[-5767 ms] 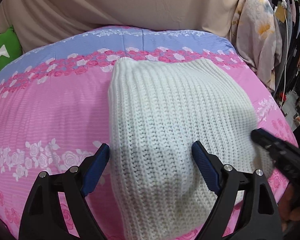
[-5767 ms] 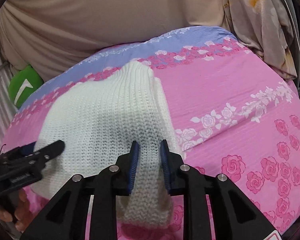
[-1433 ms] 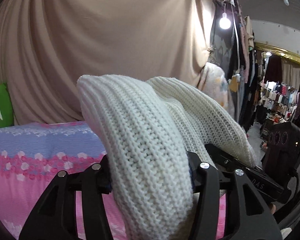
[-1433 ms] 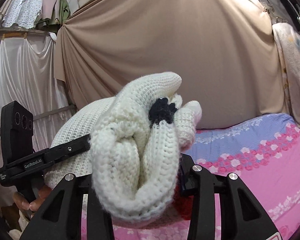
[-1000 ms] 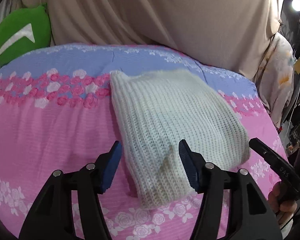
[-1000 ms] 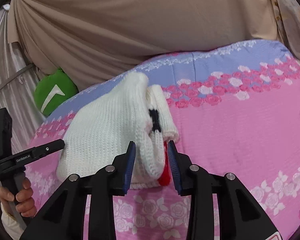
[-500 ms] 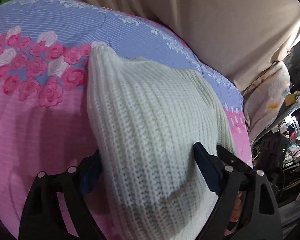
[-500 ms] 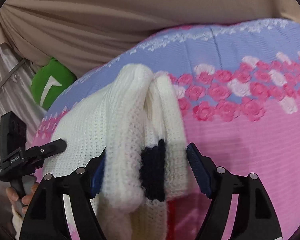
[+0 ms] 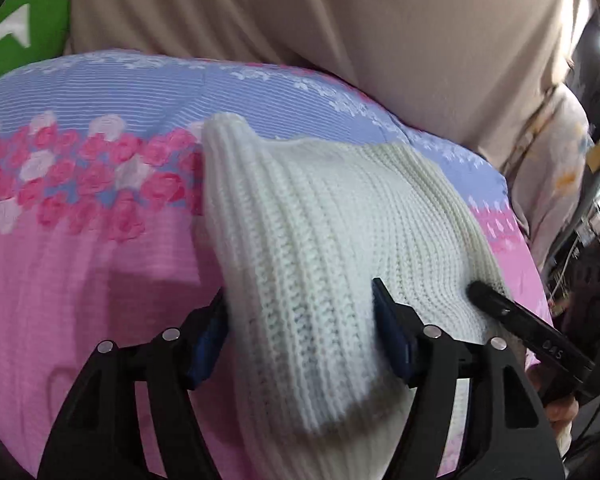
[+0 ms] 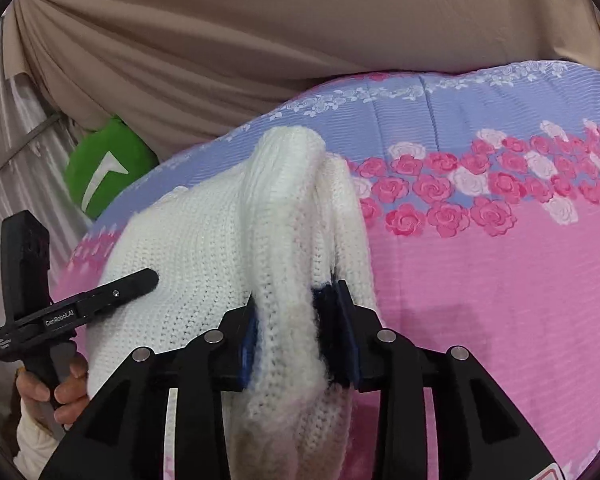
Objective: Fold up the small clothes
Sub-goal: 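Lower the folded end onto the bundle and open the right tool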
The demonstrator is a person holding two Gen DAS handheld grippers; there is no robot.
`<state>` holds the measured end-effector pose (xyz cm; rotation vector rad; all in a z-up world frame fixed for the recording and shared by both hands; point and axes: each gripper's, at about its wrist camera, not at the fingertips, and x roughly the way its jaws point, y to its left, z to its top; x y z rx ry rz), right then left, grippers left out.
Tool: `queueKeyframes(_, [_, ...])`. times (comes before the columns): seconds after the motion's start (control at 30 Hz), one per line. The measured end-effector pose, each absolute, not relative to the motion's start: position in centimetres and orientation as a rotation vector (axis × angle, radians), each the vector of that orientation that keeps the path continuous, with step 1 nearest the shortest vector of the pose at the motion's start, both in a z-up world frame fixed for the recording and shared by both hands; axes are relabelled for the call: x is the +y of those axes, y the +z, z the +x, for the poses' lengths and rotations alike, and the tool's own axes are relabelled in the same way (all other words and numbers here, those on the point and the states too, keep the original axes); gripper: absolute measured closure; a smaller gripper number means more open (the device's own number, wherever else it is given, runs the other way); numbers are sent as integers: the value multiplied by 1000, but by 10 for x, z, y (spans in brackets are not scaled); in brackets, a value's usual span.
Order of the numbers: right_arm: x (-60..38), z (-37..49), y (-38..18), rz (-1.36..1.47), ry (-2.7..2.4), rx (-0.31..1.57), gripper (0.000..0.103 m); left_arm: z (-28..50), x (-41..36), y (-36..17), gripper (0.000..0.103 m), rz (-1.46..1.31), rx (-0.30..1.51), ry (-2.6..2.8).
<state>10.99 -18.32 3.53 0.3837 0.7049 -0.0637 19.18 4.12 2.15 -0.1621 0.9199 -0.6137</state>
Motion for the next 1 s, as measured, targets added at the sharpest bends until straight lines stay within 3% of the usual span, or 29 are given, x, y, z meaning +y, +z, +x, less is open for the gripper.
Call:
queueKeyframes(0.13, [-162,72,69,321,-92,594,82,146,47,62,38,-33,784,-422])
queueKeyframes(0.27, [-143,72,45,220,-117,701,103,116,39,58,36,50,779,-322])
queueKeyframes(0.37, [-143,75,20,221,-141,774,103,117,28,30,34,117,809,-256])
queueKeyframes(0.47, [-138,57,32,228,-109,734,103,105,33,31,34,125,796,-228])
queueKeyframes(0.6, [-141,67,4,223,-136,811,103,99,39,20,33,112,810,-213])
queueKeyframes(0.73, [-135,44,22,258,-125,743,103,83,44,25,33,75,814,-210])
queueKeyframes(0.9, [-120,18,18,199,-181,736,103,58,43,19,15,75,812,-173])
queueKeyframes(1.0, [-112,9,3,177,-206,775,97,47,36,11,9,94,811,-153])
